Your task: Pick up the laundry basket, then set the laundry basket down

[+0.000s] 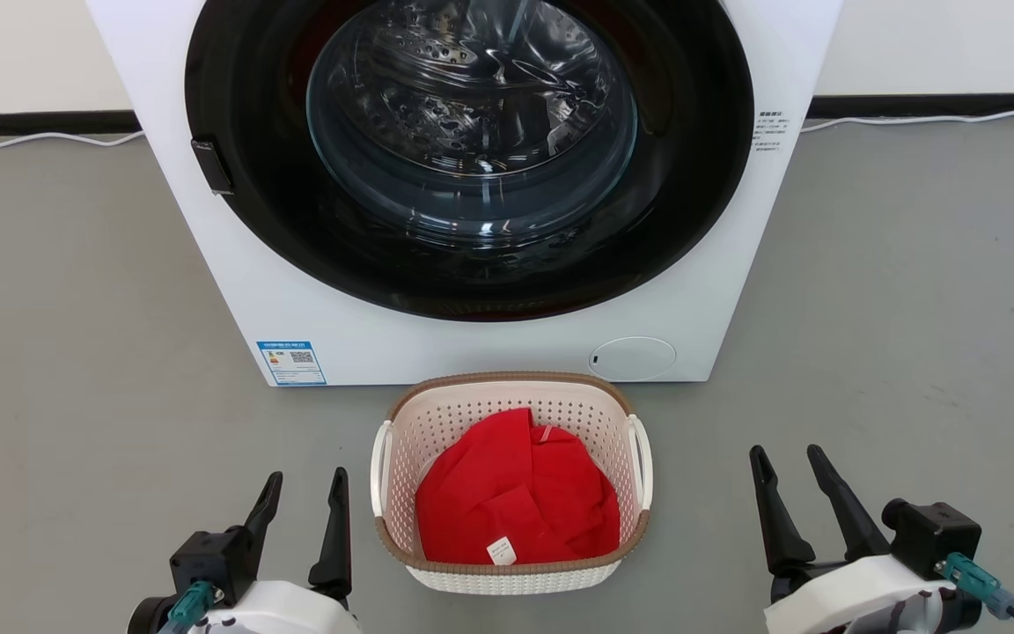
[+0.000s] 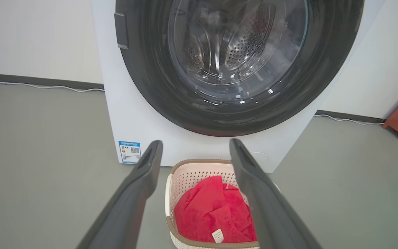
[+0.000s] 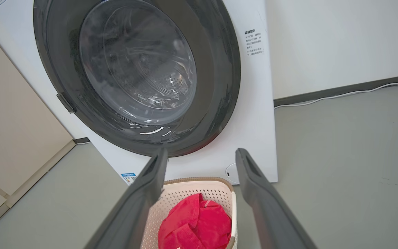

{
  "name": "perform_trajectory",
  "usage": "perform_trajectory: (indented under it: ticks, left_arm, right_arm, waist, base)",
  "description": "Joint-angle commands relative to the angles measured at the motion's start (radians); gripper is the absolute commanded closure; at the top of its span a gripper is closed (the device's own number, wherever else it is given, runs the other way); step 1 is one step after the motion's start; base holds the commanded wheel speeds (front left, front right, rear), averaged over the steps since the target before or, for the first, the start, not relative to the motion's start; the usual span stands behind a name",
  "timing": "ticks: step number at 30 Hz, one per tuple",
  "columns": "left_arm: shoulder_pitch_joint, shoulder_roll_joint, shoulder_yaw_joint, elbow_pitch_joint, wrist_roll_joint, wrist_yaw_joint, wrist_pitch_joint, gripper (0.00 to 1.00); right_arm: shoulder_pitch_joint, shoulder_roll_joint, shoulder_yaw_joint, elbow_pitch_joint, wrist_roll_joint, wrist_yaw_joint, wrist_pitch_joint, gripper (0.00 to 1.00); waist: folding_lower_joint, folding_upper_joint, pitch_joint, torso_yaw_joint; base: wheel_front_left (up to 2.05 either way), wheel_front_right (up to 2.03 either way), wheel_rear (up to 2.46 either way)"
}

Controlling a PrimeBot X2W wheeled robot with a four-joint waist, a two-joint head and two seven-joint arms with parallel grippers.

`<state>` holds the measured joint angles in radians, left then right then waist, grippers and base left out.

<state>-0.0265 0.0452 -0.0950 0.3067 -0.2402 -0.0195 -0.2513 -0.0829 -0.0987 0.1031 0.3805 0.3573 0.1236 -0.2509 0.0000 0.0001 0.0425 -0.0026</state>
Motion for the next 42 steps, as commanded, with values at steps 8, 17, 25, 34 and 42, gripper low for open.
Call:
perform_trajectory:
  ticks: [8, 17, 25, 34, 42]
  left_arm:
    - [-0.035, 0.005, 0.026, -0.015, -0.008, -0.005, -0.010, 0.00]
    - [-0.035, 0.005, 0.028, -0.013, -0.025, -0.008, -0.010, 0.00]
    - [0.004, -0.006, 0.003, 0.051, -0.061, -0.018, 0.015, 1.00]
    - [0.000, -0.005, 0.017, 0.041, -0.158, -0.025, 0.040, 1.00]
    - [-0.005, -0.004, 0.028, 0.034, -0.233, -0.030, 0.059, 1.00]
  right_arm:
    - [-0.036, -0.006, 0.022, -0.015, -0.015, 0.007, -0.011, 0.00]
    - [-0.037, -0.003, 0.026, -0.010, -0.014, 0.007, -0.011, 0.00]
    - [0.016, 0.008, -0.002, 0.036, 0.021, 0.000, 0.008, 1.00]
    - [0.014, 0.011, -0.018, 0.023, 0.112, 0.000, 0.034, 1.00]
    - [0.011, 0.013, -0.030, 0.014, 0.183, 0.001, 0.055, 1.00]
  waist:
    - [0.0000, -0.0001, 0.003, -0.001]
    - [0.0000, -0.0001, 0.002, -0.002]
    - [0.0002, -0.0001, 0.001, -0.002]
    - [0.0001, -0.0001, -0.003, -0.001]
    - [0.0000, -0.0001, -0.005, -0.001]
  base:
    - [0.00, 0.00, 0.00]
    - [0.00, 0.00, 0.00]
    - [0.00, 0.00, 0.00]
    - [0.00, 0.00, 0.00]
    - [0.00, 0.00, 0.00]
